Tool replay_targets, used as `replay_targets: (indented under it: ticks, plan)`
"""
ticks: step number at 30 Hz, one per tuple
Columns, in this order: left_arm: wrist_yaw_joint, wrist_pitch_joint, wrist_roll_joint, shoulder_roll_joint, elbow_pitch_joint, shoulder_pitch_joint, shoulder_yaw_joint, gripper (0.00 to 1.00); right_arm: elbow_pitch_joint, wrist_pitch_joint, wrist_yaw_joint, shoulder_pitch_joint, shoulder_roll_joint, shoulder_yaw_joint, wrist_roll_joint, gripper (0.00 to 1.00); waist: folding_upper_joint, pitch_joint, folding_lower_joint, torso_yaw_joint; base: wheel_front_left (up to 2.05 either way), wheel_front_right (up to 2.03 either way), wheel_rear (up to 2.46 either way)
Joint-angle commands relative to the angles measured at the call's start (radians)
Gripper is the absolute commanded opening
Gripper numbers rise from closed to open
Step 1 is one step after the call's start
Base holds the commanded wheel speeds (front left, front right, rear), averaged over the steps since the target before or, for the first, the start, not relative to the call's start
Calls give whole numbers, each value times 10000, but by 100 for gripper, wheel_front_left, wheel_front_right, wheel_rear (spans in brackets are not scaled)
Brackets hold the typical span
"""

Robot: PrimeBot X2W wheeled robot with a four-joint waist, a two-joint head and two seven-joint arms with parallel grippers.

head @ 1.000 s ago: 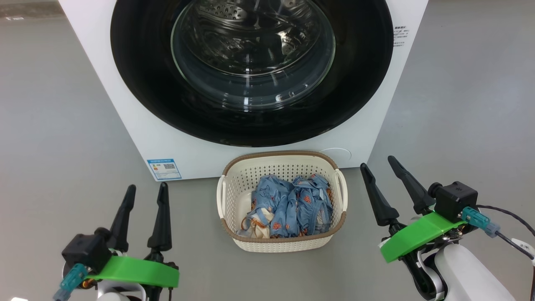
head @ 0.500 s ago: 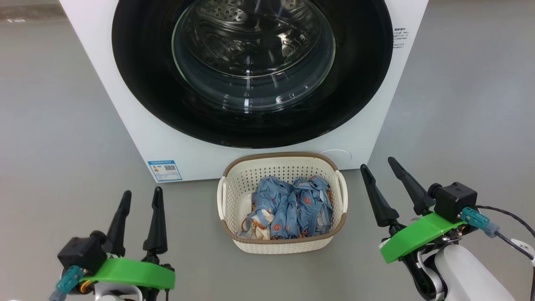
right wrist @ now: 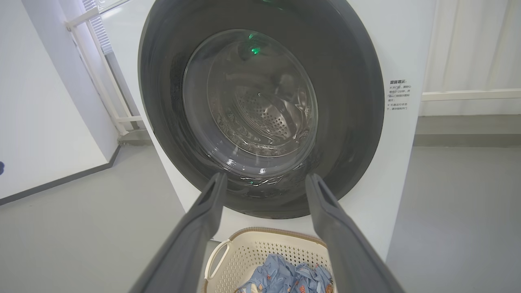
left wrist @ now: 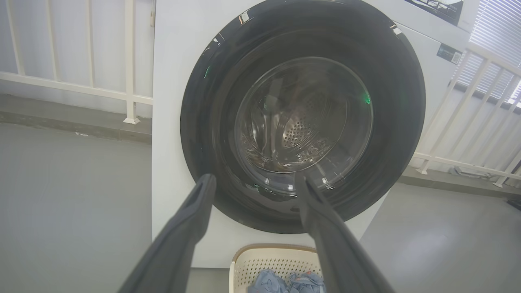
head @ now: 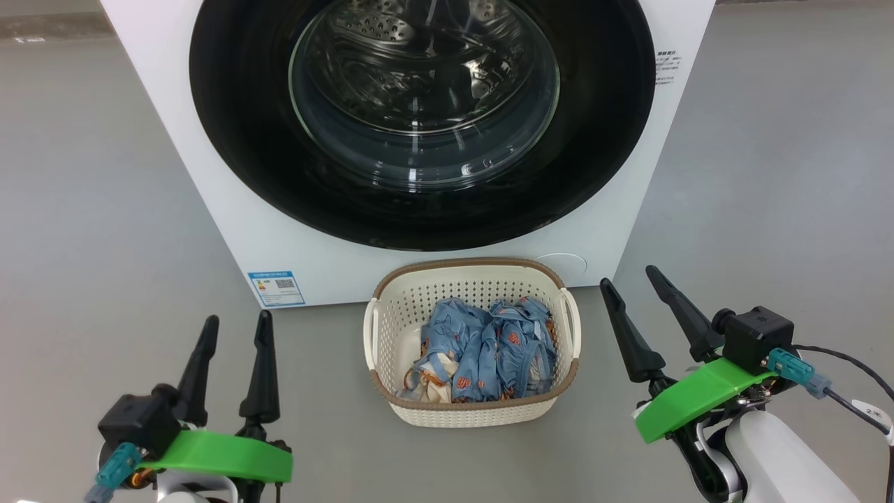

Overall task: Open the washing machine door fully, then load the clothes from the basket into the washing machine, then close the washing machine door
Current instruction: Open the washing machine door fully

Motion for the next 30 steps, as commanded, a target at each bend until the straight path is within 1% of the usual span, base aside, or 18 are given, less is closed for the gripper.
replay_targets:
  ticks: [1,6,10,17,24,30]
  plan:
    - [-50,-65,121,157,-343,-296,297,100,-186,-124,58,-299,-61,190,42,100,0,-15,0,0,4,4,-7]
    - [-50,-65,227,139,-469,-226,379,100,-170,-124,58,-316,-82,210,67,100,0,-39,0,-6,27,27,-55]
    - [-50,-65,233,124,-454,-202,404,100,-157,-124,58,-342,-81,204,86,100,0,-34,0,-9,63,63,-126]
    - [-50,-65,230,115,-406,-214,442,100,-130,-124,58,-367,-73,189,104,100,0,-39,0,-18,105,105,-211]
    - [-50,-65,-37,145,-457,-218,357,100,-134,-124,58,-361,-51,187,113,100,0,-8,0,-48,115,115,-230]
    - [-50,-65,-95,204,-411,-238,331,100,-127,-124,58,-377,-52,151,125,100,0,20,-1,-89,74,74,-148]
